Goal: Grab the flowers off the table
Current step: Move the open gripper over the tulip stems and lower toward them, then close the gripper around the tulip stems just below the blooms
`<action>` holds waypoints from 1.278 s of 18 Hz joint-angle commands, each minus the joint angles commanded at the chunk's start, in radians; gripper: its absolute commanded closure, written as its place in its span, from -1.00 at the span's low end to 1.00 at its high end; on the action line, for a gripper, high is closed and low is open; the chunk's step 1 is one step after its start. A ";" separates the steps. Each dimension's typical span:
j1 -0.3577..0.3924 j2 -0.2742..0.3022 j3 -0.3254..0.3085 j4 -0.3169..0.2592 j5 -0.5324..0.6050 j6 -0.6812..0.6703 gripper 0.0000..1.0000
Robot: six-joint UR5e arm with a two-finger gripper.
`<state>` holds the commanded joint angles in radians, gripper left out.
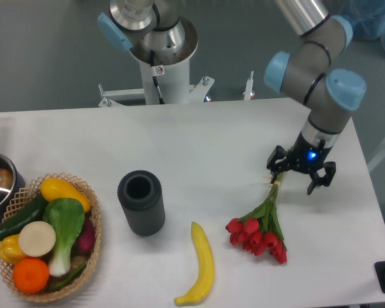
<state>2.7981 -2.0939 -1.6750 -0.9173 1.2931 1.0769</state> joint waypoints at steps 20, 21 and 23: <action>-0.046 -0.061 0.031 -0.049 -0.012 0.025 -0.80; -0.048 -0.060 0.031 -0.051 -0.015 0.025 -0.70; -0.052 -0.058 0.031 -0.051 -0.026 0.025 -0.61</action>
<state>2.7458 -2.1522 -1.6444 -0.9679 1.2671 1.1014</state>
